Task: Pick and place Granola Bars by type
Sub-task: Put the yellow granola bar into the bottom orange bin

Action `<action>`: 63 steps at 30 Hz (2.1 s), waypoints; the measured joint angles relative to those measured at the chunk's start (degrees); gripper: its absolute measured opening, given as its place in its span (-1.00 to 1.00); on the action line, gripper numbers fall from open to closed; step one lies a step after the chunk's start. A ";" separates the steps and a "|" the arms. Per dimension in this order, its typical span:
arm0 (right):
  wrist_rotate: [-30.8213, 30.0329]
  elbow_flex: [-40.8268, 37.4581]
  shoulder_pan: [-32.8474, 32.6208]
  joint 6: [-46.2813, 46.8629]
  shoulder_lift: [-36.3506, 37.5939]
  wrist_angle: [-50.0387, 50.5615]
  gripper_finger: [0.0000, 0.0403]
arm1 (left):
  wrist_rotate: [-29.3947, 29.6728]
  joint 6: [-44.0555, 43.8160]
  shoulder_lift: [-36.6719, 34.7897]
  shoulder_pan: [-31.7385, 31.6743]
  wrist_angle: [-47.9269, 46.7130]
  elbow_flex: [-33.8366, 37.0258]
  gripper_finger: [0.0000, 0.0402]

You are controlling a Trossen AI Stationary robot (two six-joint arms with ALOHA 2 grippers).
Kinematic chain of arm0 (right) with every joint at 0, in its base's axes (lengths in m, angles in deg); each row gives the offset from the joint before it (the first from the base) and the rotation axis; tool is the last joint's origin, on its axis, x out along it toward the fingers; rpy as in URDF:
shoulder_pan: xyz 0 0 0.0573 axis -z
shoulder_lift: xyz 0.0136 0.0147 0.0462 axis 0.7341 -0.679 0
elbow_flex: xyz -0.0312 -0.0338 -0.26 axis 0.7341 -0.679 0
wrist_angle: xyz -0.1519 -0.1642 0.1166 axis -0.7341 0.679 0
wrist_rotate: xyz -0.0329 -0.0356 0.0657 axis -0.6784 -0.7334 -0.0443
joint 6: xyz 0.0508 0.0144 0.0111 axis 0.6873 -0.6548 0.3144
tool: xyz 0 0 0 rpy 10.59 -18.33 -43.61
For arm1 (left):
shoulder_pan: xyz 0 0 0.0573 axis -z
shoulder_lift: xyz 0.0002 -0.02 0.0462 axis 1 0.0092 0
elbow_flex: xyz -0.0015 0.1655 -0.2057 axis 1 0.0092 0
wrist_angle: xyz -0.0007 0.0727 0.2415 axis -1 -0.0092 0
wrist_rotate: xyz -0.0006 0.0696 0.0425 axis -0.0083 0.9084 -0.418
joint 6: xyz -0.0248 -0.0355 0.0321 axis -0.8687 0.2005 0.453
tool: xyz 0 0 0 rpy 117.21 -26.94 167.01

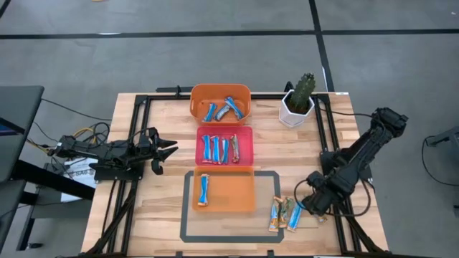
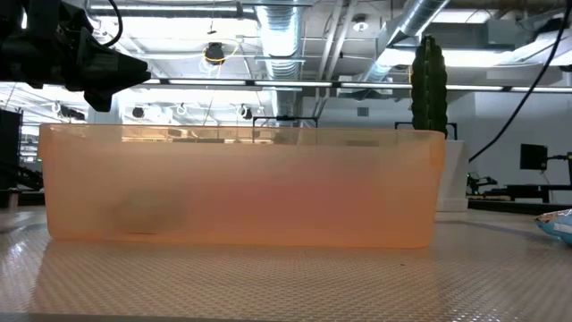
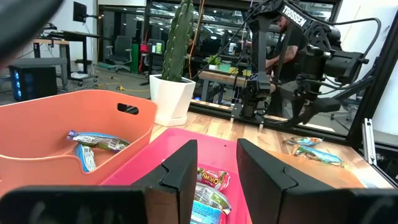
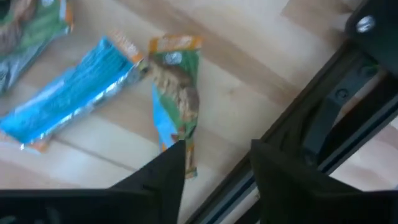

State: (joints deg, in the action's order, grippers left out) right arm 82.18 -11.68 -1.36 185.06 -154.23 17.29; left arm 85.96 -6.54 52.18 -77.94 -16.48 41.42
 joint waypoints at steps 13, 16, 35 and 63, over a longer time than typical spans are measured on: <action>-3.03 -0.02 -5.69 0.46 -4.29 -5.84 0.14 | 0.00 0.02 -0.02 0.00 0.00 0.01 -0.48; -2.99 -0.02 -5.89 -0.23 -6.83 -7.29 0.12 | 0.00 0.00 0.00 0.00 -0.02 0.02 -0.48; -2.86 -4.96 -6.76 -0.45 -15.14 -18.87 0.10 | 0.00 0.01 -0.02 0.00 -0.02 0.01 -0.48; -5.08 -6.25 -3.47 0.55 -12.92 -21.51 -0.80 | 0.00 0.00 -0.02 0.00 0.00 0.02 -0.48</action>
State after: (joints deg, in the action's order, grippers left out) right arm 77.09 -17.93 -4.82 185.61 -167.15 -4.22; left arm 85.96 -6.54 52.16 -77.95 -16.49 41.44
